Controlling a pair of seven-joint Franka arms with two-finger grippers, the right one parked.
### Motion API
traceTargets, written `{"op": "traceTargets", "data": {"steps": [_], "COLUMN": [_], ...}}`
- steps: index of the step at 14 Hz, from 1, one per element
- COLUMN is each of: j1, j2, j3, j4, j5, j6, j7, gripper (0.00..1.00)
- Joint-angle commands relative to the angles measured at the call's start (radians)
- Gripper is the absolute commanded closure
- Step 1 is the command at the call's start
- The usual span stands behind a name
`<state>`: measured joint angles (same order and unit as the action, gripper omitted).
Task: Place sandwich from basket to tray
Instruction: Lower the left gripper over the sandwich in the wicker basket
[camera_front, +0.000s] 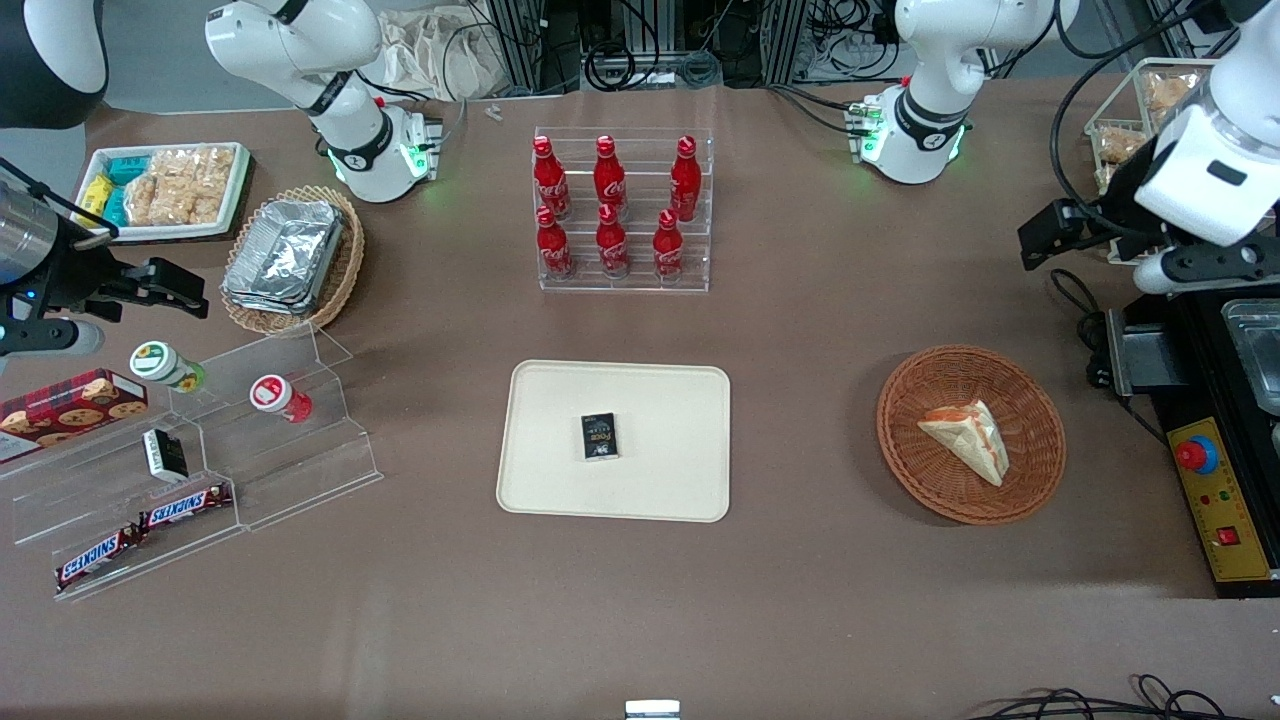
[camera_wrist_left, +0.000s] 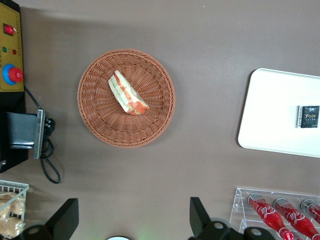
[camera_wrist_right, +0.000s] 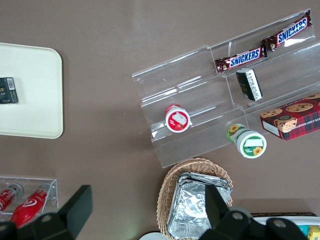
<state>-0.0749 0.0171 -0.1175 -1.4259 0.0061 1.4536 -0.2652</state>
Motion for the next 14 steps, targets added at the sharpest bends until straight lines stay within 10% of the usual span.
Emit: {"op": "traceTargets", "data": {"steps": [1, 5, 14], "j1": [-0.009, 0.01, 0.106], "j2": [0.011, 0.087, 0.191], "j3": [-0.007, 0.002, 0.012], "j4": [0.027, -0.033, -0.514], "j5": [0.049, 0.023, -0.064], "j6": [-0.039, -0.019, 0.693], "j7": [0.009, -0.088, -0.38], "gripper": [0.0, 0.0, 0.0]}}
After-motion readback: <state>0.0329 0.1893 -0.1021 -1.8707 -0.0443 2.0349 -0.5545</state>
